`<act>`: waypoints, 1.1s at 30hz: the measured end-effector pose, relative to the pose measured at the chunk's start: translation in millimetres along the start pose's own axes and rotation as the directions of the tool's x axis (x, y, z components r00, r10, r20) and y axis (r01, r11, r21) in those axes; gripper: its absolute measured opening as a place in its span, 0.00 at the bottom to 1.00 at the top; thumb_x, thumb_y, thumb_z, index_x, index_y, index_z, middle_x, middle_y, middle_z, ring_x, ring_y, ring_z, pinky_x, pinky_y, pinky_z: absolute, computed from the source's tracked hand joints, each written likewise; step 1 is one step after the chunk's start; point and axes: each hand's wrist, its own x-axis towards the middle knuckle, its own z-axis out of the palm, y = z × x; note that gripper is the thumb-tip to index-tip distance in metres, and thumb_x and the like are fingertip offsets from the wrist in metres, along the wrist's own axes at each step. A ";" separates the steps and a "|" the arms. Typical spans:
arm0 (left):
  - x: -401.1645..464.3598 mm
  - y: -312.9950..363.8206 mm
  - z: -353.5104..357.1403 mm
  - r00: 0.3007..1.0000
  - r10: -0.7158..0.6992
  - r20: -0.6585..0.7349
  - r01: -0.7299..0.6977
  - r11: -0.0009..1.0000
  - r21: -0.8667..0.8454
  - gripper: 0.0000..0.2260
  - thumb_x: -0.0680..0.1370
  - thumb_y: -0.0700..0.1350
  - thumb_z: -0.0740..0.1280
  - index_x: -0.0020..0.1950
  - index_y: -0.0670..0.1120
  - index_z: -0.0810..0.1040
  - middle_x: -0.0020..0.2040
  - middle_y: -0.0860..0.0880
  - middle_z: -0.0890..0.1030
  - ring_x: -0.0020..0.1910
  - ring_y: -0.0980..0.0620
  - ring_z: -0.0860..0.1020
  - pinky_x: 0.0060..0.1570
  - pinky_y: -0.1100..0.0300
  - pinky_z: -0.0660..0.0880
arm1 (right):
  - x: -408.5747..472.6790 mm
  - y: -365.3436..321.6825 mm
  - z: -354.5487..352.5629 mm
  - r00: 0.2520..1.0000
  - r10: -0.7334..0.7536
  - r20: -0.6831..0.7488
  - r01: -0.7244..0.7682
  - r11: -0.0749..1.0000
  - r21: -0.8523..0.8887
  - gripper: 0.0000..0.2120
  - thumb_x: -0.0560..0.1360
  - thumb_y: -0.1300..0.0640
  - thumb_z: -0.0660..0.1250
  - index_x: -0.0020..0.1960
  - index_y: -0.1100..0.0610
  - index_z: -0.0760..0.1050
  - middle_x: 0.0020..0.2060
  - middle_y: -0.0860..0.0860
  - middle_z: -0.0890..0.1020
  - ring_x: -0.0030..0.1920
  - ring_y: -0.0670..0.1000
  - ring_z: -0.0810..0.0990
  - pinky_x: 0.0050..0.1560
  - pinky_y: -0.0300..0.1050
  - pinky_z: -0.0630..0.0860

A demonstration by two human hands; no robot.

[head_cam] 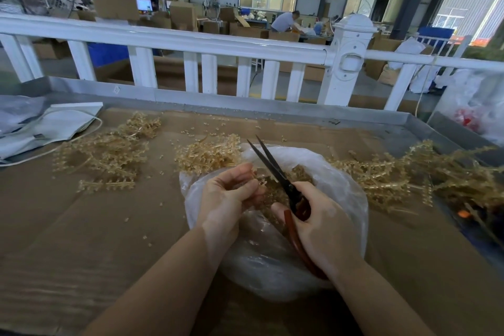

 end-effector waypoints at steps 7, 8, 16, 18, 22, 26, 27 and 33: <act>5.3 19.9 -2.7 0.995 0.094 0.028 -0.093 0.995 -0.046 0.15 0.70 0.27 0.66 0.51 0.44 0.80 0.35 0.51 0.83 0.34 0.52 0.82 0.36 0.64 0.79 | 2.9 -6.7 -19.8 0.986 0.022 0.164 -0.034 0.997 0.072 0.12 0.71 0.37 0.65 0.46 0.44 0.73 0.33 0.41 0.77 0.38 0.39 0.76 0.38 0.37 0.70; 6.3 22.4 -3.0 0.995 0.099 0.022 -0.097 0.993 -0.063 0.16 0.70 0.26 0.66 0.51 0.44 0.80 0.37 0.50 0.83 0.34 0.52 0.82 0.35 0.64 0.79 | 2.5 -7.8 -21.6 0.983 0.015 0.181 -0.028 0.997 0.070 0.12 0.71 0.36 0.65 0.45 0.44 0.73 0.32 0.40 0.76 0.38 0.39 0.75 0.37 0.35 0.68; 4.9 31.6 -5.6 0.992 0.130 0.003 -0.130 0.992 0.000 0.18 0.72 0.27 0.66 0.56 0.44 0.79 0.58 0.40 0.76 0.34 0.54 0.81 0.37 0.64 0.80 | 1.8 -18.9 -30.9 0.958 0.019 0.288 -0.018 1.000 -0.006 0.14 0.73 0.36 0.62 0.38 0.45 0.68 0.28 0.43 0.72 0.33 0.38 0.73 0.35 0.32 0.68; 4.8 30.2 -4.2 0.991 0.133 -0.002 -0.133 0.991 0.014 0.18 0.72 0.27 0.65 0.56 0.45 0.79 0.56 0.42 0.77 0.34 0.54 0.81 0.38 0.64 0.80 | 1.5 -20.9 -31.2 0.952 0.036 0.304 -0.024 0.999 -0.043 0.14 0.73 0.35 0.61 0.37 0.43 0.66 0.28 0.42 0.71 0.33 0.36 0.72 0.36 0.30 0.67; 2.5 23.7 -2.8 0.993 0.119 -0.002 -0.119 0.993 0.020 0.18 0.72 0.28 0.66 0.58 0.44 0.79 0.45 0.48 0.83 0.35 0.54 0.82 0.39 0.63 0.80 | 1.6 -21.7 -28.3 0.952 0.063 0.299 -0.042 0.996 -0.075 0.15 0.73 0.33 0.61 0.36 0.43 0.65 0.29 0.41 0.72 0.32 0.36 0.72 0.35 0.30 0.67; 0.9 20.0 -3.2 0.994 0.110 -0.006 -0.110 0.993 0.033 0.18 0.72 0.28 0.66 0.58 0.44 0.79 0.45 0.49 0.82 0.34 0.54 0.81 0.40 0.62 0.81 | 0.6 -21.6 -23.3 0.958 0.053 0.280 -0.030 0.996 -0.087 0.15 0.72 0.33 0.61 0.37 0.43 0.67 0.29 0.41 0.73 0.33 0.38 0.73 0.34 0.32 0.68; 0.5 19.5 -3.2 0.994 0.110 -0.007 -0.110 0.994 0.028 0.18 0.72 0.28 0.66 0.58 0.44 0.79 0.45 0.49 0.81 0.34 0.54 0.81 0.40 0.62 0.81 | 0.3 -21.5 -22.5 0.960 0.051 0.277 -0.029 0.996 -0.085 0.15 0.72 0.33 0.61 0.36 0.43 0.67 0.28 0.41 0.73 0.33 0.38 0.73 0.35 0.32 0.68; 0.8 16.9 -1.6 0.992 0.127 -0.010 -0.127 0.992 0.019 0.17 0.73 0.28 0.66 0.52 0.48 0.80 0.50 0.46 0.80 0.35 0.55 0.82 0.37 0.65 0.79 | -1.1 -24.1 -19.9 0.962 0.075 0.262 -0.061 0.996 -0.063 0.17 0.73 0.34 0.62 0.37 0.48 0.69 0.28 0.44 0.73 0.30 0.39 0.72 0.35 0.30 0.67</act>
